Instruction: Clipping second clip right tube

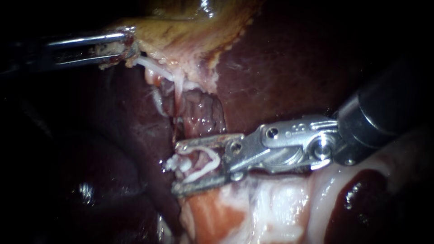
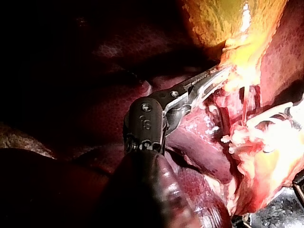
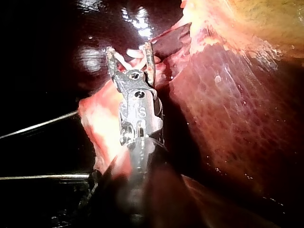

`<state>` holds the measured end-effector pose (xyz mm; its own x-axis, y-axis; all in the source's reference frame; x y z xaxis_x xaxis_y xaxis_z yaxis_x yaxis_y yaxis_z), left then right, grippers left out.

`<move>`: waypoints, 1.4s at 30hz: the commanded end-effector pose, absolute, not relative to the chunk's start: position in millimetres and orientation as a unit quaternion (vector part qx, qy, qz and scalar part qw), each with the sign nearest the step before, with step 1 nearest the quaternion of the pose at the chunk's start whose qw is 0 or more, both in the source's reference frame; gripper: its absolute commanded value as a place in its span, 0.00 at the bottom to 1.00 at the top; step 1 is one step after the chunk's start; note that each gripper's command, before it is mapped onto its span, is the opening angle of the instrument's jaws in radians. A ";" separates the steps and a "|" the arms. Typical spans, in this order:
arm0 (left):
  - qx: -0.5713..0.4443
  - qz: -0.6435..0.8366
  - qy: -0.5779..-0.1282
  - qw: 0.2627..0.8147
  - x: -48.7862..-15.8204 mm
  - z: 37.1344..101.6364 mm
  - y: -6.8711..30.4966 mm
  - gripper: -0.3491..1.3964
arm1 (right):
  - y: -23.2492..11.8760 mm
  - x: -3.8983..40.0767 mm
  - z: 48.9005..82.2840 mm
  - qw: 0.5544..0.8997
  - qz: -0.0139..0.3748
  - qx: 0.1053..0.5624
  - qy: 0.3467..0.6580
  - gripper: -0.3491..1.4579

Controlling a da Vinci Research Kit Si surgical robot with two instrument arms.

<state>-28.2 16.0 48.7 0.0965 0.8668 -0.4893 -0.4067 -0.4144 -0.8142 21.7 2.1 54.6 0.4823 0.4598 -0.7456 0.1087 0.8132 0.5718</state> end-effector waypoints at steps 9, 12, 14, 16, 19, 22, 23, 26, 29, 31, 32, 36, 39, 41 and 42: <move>-0.547 0.638 -0.210 0.499 -28.2 48.6 15.9 0.00 | 2.6 20.2 53.7 0.810 0.107 0.290 0.498 0.47; -0.547 0.639 -0.210 0.499 -28.2 48.6 15.9 0.00 | 3.2 18.7 52.9 0.809 0.106 0.294 0.497 0.47; -0.547 0.639 -0.210 0.499 -28.2 48.6 15.9 0.00 | 3.6 17.6 52.4 0.808 0.104 0.298 0.498 0.47; -0.547 0.639 -0.210 0.499 -28.2 48.6 15.9 0.00 | 3.8 16.6 52.1 0.808 0.104 0.298 0.498 0.47; -0.547 0.639 -0.210 0.499 -28.3 48.6 15.9 0.00 | 4.0 15.3 51.7 0.808 0.105 0.297 0.499 0.47; -0.547 0.639 -0.210 0.499 -28.3 48.6 15.8 0.00 | 4.3 14.6 51.3 0.806 0.107 0.297 0.500 0.47; -0.547 0.639 -0.210 0.499 -28.3 48.6 15.8 0.00 | 4.4 14.5 51.2 0.806 0.107 0.298 0.500 0.47; -0.548 0.639 -0.211 0.498 -28.3 48.7 15.8 0.00 | 4.6 14.6 50.9 0.800 0.117 0.303 0.504 0.47; -0.548 0.639 -0.210 0.498 -28.3 48.7 15.8 0.00 | 4.4 15.1 50.8 0.796 0.127 0.308 0.505 0.47; -0.548 0.639 -0.210 0.498 -28.4 48.7 15.8 0.00 | 4.2 15.4 50.9 0.795 0.132 0.311 0.504 0.47; -0.548 0.639 -0.210 0.498 -28.4 48.7 15.7 0.00 | 4.2 15.6 50.9 0.795 0.134 0.312 0.503 0.47; -0.548 0.639 -0.211 0.497 -28.4 48.8 15.7 0.00 | 4.1 16.1 51.2 0.794 0.142 0.315 0.500 0.47; -0.548 0.639 -0.211 0.497 -28.5 48.8 15.7 0.00 | 4.2 16.6 51.5 0.794 0.146 0.315 0.499 0.47; -0.548 0.639 -0.211 0.497 -28.5 48.8 15.7 0.00 | 4.1 17.0 51.9 0.794 0.151 0.317 0.497 0.47; -0.548 0.639 -0.211 0.497 -28.5 48.8 15.6 0.00 | 4.0 17.2 52.1 0.794 0.153 0.318 0.496 0.47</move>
<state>-28.5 15.6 48.8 0.0950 0.8662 -0.4906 -0.4041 -0.4168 -0.8142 17.4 4.0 52.3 0.4623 0.5626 -0.6854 0.0677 0.7483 0.6599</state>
